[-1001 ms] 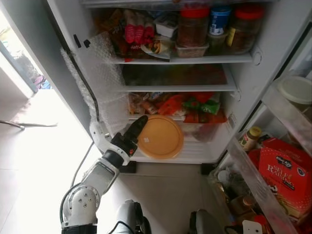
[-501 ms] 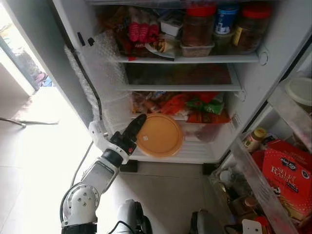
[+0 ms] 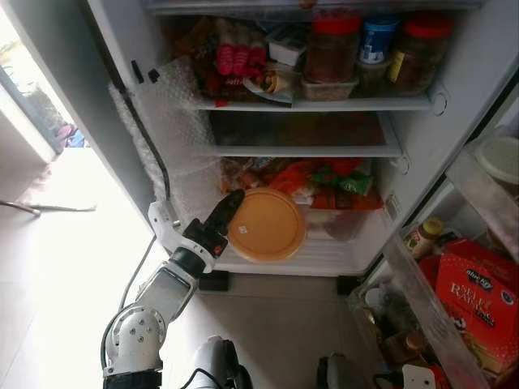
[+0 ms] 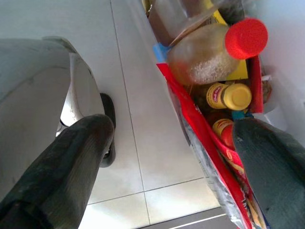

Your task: Restocking fridge

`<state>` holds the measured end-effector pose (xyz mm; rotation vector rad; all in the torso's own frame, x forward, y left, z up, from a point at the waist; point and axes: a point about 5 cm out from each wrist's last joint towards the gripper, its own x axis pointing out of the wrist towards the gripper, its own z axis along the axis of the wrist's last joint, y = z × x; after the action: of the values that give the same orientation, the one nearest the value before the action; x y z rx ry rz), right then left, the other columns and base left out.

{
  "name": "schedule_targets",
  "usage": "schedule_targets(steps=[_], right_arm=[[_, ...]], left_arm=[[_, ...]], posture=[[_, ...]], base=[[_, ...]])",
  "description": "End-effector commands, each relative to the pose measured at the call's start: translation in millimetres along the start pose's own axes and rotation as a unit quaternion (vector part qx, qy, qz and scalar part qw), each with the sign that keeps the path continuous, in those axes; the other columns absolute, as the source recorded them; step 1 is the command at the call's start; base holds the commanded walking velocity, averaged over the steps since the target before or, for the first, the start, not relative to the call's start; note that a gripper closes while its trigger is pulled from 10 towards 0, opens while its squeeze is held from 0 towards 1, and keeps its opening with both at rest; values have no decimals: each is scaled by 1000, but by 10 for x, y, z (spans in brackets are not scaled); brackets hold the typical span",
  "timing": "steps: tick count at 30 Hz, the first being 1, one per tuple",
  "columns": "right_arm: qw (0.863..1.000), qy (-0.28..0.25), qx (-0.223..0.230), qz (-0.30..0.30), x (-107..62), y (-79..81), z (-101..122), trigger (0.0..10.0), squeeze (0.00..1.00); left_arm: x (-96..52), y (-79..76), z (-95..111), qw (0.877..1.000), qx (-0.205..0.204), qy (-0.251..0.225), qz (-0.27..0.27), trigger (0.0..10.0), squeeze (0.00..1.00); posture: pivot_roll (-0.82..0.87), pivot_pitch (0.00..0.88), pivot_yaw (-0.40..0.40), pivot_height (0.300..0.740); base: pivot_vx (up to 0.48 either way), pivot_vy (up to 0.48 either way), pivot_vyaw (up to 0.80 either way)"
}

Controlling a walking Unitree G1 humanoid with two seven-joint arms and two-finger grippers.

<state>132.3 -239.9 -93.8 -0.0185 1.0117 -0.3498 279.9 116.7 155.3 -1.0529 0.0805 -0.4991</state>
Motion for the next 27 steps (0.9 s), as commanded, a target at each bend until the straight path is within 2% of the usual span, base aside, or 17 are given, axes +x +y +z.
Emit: schedule_targets(steps=[1, 27], right_arm=[[1000, 13, 1, -1, -12, -2, -68, 10000, 0], [1000, 14, 1, 1, -12, -4, -69, 10000, 0]], left_arm=[[7, 5, 4, 1000, 1, -1, 0, 10000, 0], [27, 52, -15, 1000, -2, 6, 5, 10000, 0]], posture=[[-11, 147, 61, 650], [-14, 147, 59, 650]], base=[[292, 0, 0], [292, 0, 0]])
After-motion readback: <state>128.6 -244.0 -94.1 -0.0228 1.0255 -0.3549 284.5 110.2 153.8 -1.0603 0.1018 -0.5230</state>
